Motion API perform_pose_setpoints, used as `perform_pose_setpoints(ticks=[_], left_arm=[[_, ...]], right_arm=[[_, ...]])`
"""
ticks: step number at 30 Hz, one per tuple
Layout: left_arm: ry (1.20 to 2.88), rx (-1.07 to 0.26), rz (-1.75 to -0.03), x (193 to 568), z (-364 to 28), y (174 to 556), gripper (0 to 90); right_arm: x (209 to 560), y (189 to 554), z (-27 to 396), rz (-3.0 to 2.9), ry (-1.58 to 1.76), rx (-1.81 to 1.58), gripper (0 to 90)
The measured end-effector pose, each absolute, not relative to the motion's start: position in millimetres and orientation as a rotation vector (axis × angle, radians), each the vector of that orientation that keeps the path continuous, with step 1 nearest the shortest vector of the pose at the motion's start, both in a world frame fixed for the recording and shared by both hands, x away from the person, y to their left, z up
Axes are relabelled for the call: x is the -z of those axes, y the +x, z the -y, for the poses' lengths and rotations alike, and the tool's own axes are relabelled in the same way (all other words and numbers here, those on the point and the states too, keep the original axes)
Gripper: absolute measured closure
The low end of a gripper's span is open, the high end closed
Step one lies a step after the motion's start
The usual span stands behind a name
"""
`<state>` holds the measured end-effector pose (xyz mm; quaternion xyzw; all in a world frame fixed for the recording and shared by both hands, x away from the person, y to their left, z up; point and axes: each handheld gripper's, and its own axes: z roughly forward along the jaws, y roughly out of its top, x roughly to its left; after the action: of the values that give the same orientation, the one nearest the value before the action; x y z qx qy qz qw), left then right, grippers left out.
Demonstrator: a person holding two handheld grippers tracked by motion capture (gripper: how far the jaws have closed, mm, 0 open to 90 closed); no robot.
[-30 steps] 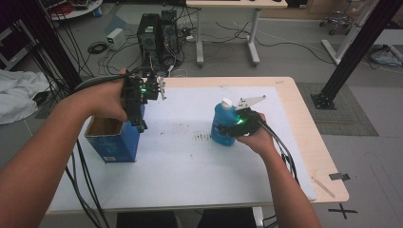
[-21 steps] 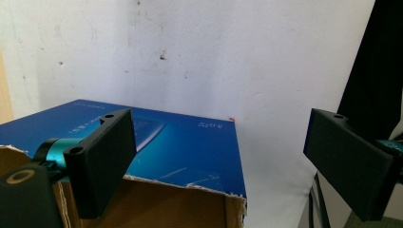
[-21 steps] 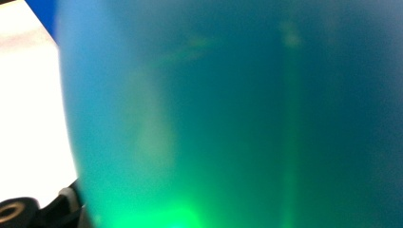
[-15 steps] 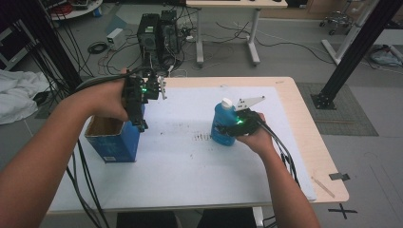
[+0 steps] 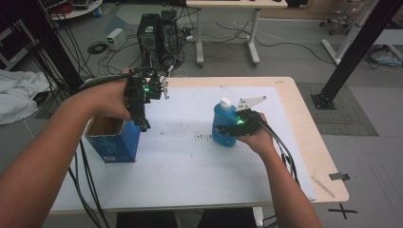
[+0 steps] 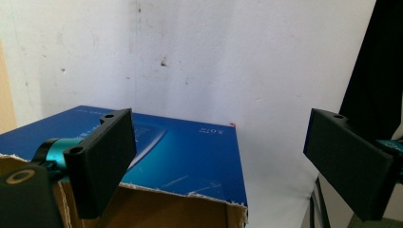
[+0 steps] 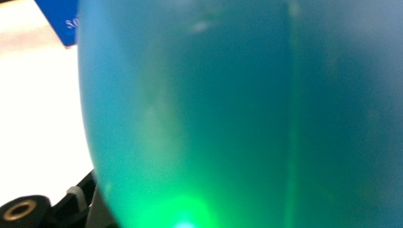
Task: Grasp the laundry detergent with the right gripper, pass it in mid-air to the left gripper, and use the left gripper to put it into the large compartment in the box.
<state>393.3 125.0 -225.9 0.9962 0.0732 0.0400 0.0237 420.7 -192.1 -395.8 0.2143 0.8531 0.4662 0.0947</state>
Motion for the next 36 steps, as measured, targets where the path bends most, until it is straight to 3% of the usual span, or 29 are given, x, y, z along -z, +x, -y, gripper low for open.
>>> perform_pose_setpoints(ticks=[20, 36], left_arm=[[3.069, -0.135, -0.187, 220.0, -114.3, 386.3, 10.3], [3.062, -0.147, -0.096, 217.2, -99.5, 365.0, 10.3]], right_arm=[[362.3, 387.4, 184.7, -2.547, 0.455, -1.487, 46.2], [347.5, 361.5, 148.5, -2.620, 0.249, -1.515, 46.2]])
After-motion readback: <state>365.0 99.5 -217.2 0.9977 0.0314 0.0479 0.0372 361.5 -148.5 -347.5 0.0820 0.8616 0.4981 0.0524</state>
